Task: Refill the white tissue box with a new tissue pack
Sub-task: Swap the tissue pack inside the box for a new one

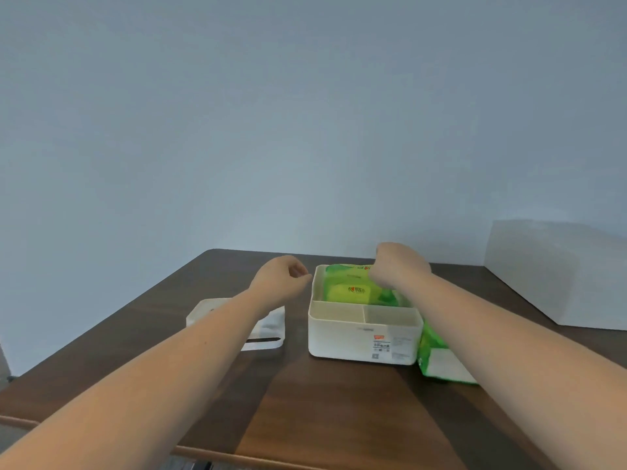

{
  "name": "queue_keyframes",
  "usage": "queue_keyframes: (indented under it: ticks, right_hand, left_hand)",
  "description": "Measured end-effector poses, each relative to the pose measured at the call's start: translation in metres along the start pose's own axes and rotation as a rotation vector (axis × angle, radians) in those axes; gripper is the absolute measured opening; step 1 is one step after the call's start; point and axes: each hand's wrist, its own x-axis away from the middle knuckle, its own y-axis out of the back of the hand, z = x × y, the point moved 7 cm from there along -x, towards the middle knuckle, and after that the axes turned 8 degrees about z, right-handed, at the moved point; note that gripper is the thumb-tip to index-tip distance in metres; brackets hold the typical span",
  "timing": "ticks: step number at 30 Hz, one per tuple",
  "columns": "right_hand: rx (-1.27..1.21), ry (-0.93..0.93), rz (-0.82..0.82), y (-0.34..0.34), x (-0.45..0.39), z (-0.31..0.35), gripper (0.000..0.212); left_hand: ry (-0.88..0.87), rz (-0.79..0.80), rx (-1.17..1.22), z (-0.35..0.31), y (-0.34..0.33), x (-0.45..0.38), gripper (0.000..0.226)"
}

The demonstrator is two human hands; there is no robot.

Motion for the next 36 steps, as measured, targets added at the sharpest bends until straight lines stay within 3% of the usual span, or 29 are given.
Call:
queue_keyframes:
  ticks: [8, 12, 15, 20, 26, 36]
  right_hand:
    - [-0.016, -0.204, 0.081, -0.003, 0.009, -0.073, 0.03]
    - [0.056, -0.266, 0.249, -0.023, 0.011, -0.095, 0.054]
    - [0.122, -0.216, 0.35, -0.03, 0.015, -0.094, 0.052]
    - [0.123, -0.196, 0.439, -0.034, 0.017, -0.095, 0.063]
    - [0.14, -0.169, 0.488, -0.036, 0.009, -0.096, 0.066]
    - [0.081, -0.234, 0.466, -0.049, 0.002, -0.113, 0.101]
  left_hand:
    - [-0.092, 0.067, -0.326, -0.027, -0.024, -0.009, 0.043]
    - [-0.093, 0.088, -0.489, -0.028, -0.036, -0.016, 0.049]
    - [-0.074, 0.059, -0.55, -0.026, -0.043, -0.023, 0.05]
    - [-0.041, 0.057, -0.548, -0.02, -0.052, -0.033, 0.049]
    - [-0.088, -0.023, -0.551, -0.028, -0.05, -0.037, 0.03]
    - [-0.125, -0.301, -0.18, -0.043, -0.007, -0.036, 0.025]
